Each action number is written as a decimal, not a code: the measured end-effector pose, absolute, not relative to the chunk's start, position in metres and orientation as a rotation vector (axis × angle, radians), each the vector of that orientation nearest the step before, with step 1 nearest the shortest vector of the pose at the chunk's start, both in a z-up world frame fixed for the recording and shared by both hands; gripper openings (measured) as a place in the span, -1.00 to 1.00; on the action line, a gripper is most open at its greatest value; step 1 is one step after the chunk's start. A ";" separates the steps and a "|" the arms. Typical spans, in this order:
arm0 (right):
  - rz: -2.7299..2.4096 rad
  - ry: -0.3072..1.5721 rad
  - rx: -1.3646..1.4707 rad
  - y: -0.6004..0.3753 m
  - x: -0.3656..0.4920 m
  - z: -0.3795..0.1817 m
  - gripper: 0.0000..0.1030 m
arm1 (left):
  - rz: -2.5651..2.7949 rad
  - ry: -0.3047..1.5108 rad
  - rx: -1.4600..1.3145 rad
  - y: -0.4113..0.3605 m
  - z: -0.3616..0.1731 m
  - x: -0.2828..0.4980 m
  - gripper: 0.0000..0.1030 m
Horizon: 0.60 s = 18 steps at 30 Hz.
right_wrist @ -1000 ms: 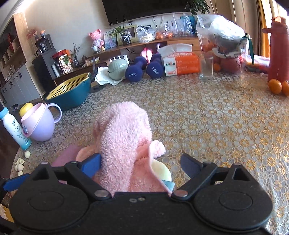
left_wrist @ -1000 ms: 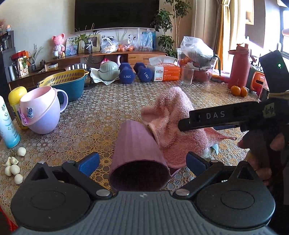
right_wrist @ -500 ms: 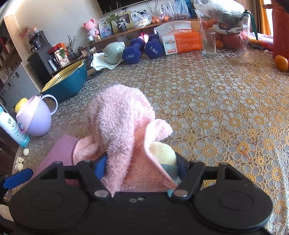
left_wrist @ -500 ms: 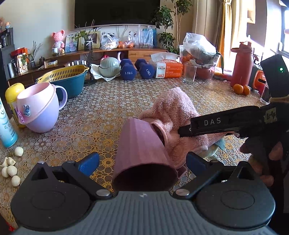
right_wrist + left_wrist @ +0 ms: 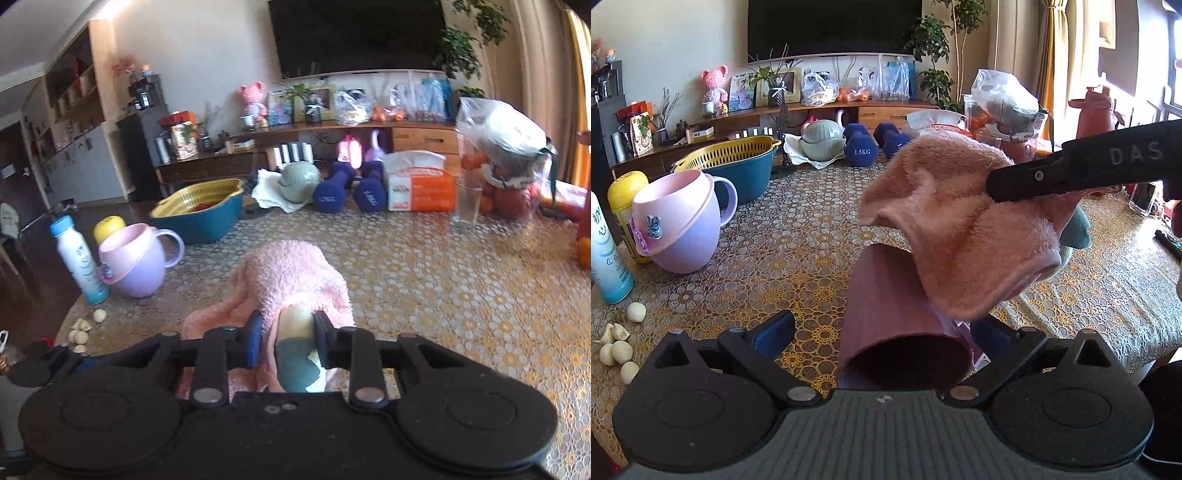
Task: Clean container
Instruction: 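Grasp the pink towel with the right gripper and lift it, then push the towel into the cup mouth with the right gripper while the left gripper holds the mauve cup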
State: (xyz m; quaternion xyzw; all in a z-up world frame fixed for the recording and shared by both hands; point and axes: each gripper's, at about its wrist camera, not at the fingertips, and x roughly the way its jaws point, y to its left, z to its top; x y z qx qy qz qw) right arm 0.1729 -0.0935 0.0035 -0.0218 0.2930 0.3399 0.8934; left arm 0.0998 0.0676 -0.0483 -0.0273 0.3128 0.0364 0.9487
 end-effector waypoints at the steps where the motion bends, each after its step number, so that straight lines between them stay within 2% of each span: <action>1: 0.746 0.597 -0.077 -0.088 0.167 0.006 -0.46 | 0.070 0.635 -0.058 0.068 -0.048 0.100 0.93; 3: 0.809 0.588 -0.138 -0.075 0.156 0.007 -0.46 | 0.063 0.639 -0.060 0.068 -0.048 0.099 0.84; 5: 0.832 0.573 -0.203 -0.063 0.147 0.005 -0.45 | 0.044 0.649 -0.059 0.067 -0.049 0.099 0.51; 6: 0.839 0.573 -0.224 -0.059 0.145 0.004 -0.45 | 0.043 0.657 -0.054 0.066 -0.050 0.099 0.45; 15: 0.866 0.595 -0.280 -0.043 0.140 0.000 -0.28 | 0.043 0.651 -0.023 0.061 -0.051 0.099 0.42; 16: 0.861 0.592 -0.304 -0.040 0.139 -0.002 -0.18 | 0.044 0.651 -0.022 0.061 -0.051 0.099 0.42; 18: 0.831 0.563 -0.366 -0.034 0.136 -0.009 -0.15 | 0.043 0.651 -0.023 0.061 -0.051 0.099 0.42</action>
